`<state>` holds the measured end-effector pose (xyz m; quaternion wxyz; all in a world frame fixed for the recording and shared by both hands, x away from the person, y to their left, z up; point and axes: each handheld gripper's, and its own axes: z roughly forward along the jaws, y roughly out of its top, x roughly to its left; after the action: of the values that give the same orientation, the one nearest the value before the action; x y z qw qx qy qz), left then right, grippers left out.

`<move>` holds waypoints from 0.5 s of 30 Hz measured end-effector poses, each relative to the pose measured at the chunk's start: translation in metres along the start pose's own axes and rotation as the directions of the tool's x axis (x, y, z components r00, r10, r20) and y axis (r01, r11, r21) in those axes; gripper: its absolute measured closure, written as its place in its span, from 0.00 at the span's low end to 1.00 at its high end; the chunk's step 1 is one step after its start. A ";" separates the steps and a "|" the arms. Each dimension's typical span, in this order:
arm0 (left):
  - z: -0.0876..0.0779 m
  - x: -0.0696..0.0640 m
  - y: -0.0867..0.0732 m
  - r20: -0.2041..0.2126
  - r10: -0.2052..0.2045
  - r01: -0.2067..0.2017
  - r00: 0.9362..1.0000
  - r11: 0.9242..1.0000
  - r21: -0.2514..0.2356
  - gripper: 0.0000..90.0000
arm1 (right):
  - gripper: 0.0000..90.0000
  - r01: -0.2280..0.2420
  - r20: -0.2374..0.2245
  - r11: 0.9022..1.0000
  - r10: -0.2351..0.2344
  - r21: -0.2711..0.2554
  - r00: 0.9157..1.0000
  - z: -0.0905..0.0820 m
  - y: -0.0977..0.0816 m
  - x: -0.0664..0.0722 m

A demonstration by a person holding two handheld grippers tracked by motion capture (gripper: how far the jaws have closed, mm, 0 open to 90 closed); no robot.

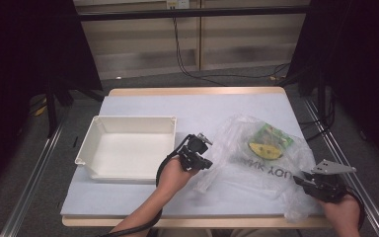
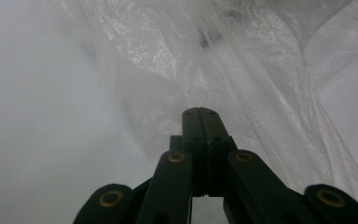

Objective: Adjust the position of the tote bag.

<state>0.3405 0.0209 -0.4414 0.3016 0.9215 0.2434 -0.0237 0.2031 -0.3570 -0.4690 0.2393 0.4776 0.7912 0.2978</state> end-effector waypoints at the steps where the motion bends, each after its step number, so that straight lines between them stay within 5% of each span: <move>1: -0.001 -0.001 -0.001 0.001 -0.006 0.006 1.000 1.000 -0.002 1.00 | 0.78 0.000 0.003 1.000 0.000 0.001 1.000 0.000 0.000 0.000; 6: -0.005 -0.004 -0.005 0.006 -0.002 0.002 1.000 1.000 0.004 1.00 | 0.78 0.002 -0.001 1.000 -0.002 0.009 1.000 0.004 0.001 -0.001; 7: -0.004 -0.007 -0.007 0.003 -0.030 0.030 1.000 0.999 -0.018 1.00 | 0.79 0.005 -0.001 1.000 -0.005 0.004 1.000 0.006 0.002 -0.002; 10: -0.007 -0.006 -0.009 0.003 -0.008 0.008 1.000 1.000 -0.005 1.00 | 0.81 -0.007 -0.009 1.000 0.007 0.007 1.000 0.012 0.008 -0.003; 15: -0.012 -0.003 -0.013 0.007 -0.016 0.017 1.000 1.000 -0.014 1.00 | 0.81 0.031 -0.008 0.999 -0.031 0.016 0.999 0.022 0.018 0.001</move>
<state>0.3308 0.0356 -0.4379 0.3089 0.9172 0.2501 -0.0277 0.2279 -0.3446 -0.4720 0.2370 0.4661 0.8017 0.2896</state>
